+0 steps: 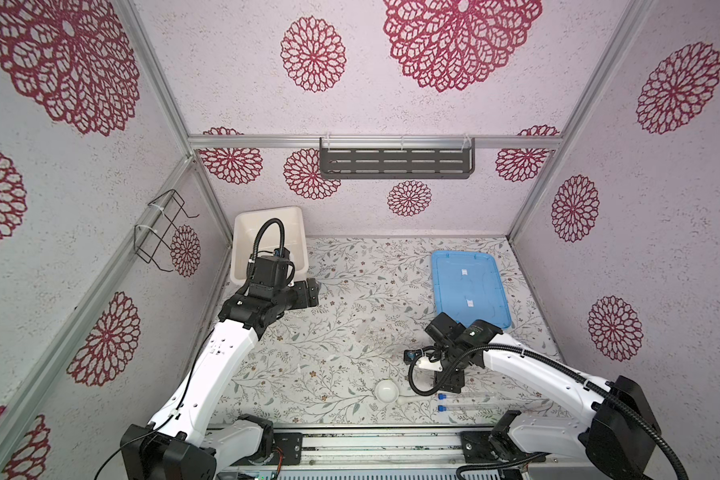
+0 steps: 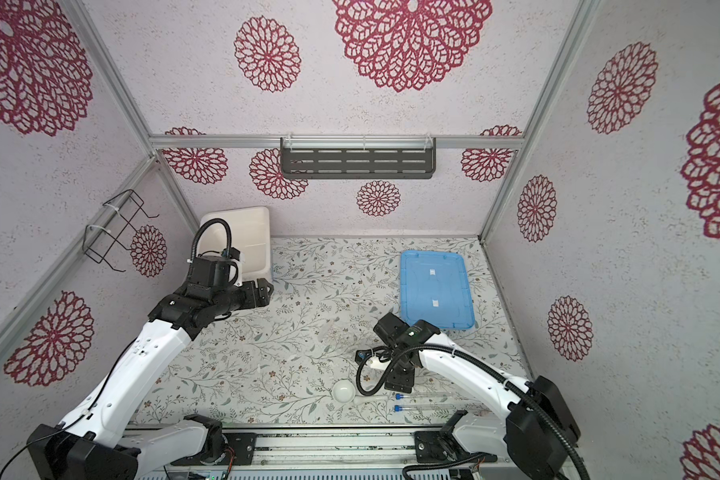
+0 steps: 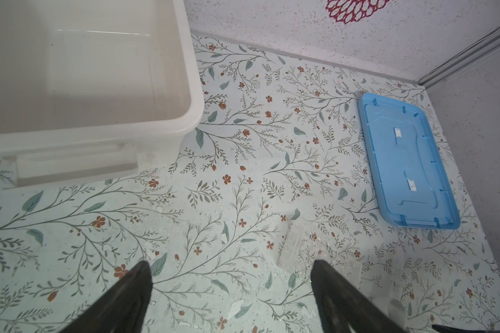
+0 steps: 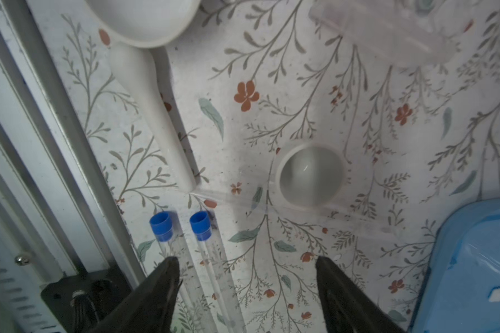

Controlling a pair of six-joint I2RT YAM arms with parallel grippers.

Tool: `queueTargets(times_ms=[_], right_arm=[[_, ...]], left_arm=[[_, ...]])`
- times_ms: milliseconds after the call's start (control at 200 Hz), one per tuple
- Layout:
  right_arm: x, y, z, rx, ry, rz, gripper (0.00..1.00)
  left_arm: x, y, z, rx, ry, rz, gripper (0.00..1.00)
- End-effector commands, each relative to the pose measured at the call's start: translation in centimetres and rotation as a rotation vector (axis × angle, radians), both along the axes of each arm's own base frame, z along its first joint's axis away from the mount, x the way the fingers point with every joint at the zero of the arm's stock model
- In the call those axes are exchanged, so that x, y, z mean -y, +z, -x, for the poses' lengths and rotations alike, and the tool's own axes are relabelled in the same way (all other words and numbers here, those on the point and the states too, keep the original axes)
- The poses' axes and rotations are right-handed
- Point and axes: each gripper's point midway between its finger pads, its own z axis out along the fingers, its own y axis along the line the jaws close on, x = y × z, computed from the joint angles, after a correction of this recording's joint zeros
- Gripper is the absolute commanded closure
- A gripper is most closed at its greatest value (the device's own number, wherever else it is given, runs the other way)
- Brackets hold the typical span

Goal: Organize the chemistry lab equipment
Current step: 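Move the right gripper down toward the blue-capped test tubes near the robot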

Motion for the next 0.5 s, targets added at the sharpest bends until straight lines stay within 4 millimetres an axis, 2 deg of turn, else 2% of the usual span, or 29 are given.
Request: queueTargets(times_ms=[0, 225, 495], right_arm=[[0.9, -0.8, 0.8, -0.029, 0.024, 0.039, 0.26], [1.8, -2.6, 0.5, 0.001, 0.014, 0.082, 0.3], [1.1, -3.5, 0.8, -0.014, -0.009, 0.041, 0.35]], left_arm=[[-0.4, 0.8, -0.3, 0.03, 0.026, -0.006, 0.1], [-0.7, 0.8, -0.5, 0.026, 0.034, -0.029, 0.1], [-0.6, 0.5, -0.8, 0.015, 0.037, -0.029, 0.1]])
